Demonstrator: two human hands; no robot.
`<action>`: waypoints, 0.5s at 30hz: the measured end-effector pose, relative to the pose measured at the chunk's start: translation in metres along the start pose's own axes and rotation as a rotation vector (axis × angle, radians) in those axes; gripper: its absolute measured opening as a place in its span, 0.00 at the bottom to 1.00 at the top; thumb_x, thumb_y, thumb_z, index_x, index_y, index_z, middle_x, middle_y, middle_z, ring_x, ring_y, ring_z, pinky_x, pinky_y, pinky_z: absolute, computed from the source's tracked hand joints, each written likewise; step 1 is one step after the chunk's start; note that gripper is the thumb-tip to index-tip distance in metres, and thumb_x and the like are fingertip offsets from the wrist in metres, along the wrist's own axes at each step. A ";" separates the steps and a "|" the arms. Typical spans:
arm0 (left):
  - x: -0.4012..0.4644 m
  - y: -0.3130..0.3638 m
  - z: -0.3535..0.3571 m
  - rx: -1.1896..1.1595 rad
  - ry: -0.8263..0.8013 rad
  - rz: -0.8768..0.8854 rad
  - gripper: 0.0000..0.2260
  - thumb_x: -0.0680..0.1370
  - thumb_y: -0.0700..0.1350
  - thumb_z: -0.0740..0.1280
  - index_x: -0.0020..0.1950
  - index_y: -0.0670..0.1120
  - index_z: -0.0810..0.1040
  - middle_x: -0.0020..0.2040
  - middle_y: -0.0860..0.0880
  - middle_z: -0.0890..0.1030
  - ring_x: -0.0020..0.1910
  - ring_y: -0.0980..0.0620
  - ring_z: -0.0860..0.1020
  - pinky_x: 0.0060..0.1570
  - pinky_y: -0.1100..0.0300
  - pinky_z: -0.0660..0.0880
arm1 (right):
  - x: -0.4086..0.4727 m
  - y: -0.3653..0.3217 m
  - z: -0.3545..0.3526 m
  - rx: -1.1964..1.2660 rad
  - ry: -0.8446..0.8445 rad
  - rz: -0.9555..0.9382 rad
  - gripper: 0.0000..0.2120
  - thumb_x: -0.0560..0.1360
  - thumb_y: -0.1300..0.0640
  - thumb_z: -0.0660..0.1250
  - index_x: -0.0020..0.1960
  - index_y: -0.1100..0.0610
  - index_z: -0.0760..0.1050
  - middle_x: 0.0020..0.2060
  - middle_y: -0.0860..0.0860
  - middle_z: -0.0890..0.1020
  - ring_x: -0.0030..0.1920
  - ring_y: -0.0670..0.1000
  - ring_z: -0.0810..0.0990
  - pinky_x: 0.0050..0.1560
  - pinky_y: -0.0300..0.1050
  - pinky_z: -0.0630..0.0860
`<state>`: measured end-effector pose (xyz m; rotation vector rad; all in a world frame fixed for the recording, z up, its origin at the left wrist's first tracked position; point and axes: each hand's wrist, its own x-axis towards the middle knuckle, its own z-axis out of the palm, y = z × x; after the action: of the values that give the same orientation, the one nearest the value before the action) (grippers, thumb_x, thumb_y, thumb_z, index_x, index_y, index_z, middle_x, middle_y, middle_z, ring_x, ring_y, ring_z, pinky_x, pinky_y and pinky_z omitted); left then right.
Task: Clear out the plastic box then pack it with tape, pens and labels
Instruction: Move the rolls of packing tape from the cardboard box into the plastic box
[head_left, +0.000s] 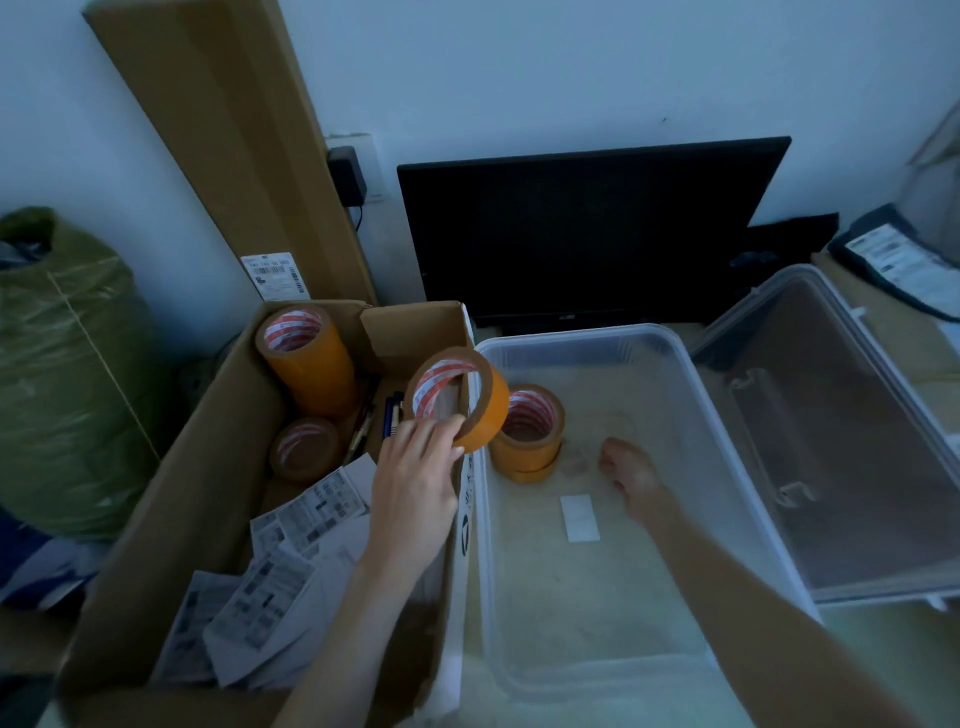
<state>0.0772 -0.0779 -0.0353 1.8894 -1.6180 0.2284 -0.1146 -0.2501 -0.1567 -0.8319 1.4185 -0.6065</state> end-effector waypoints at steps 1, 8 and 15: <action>0.001 0.001 -0.001 -0.008 0.000 0.000 0.14 0.72 0.31 0.68 0.57 0.39 0.78 0.50 0.43 0.81 0.54 0.49 0.70 0.52 0.53 0.72 | -0.002 0.001 0.000 0.042 0.017 0.004 0.14 0.78 0.58 0.60 0.63 0.58 0.72 0.53 0.55 0.75 0.49 0.51 0.73 0.41 0.39 0.68; 0.004 -0.005 -0.004 -0.001 -0.044 0.021 0.15 0.72 0.31 0.69 0.58 0.38 0.77 0.51 0.42 0.81 0.53 0.44 0.75 0.49 0.47 0.75 | -0.009 -0.009 -0.007 0.218 0.081 0.038 0.25 0.81 0.53 0.56 0.77 0.52 0.55 0.66 0.52 0.70 0.60 0.52 0.70 0.59 0.47 0.66; 0.005 -0.005 -0.006 0.030 -0.104 0.020 0.16 0.71 0.30 0.70 0.59 0.37 0.78 0.51 0.41 0.81 0.53 0.39 0.78 0.50 0.44 0.76 | -0.010 -0.021 -0.012 0.235 0.128 0.033 0.21 0.81 0.56 0.56 0.74 0.52 0.60 0.62 0.54 0.72 0.58 0.53 0.72 0.56 0.49 0.70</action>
<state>0.0847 -0.0785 -0.0298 1.9369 -1.7112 0.1659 -0.1253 -0.2562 -0.1336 -0.5909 1.4404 -0.7959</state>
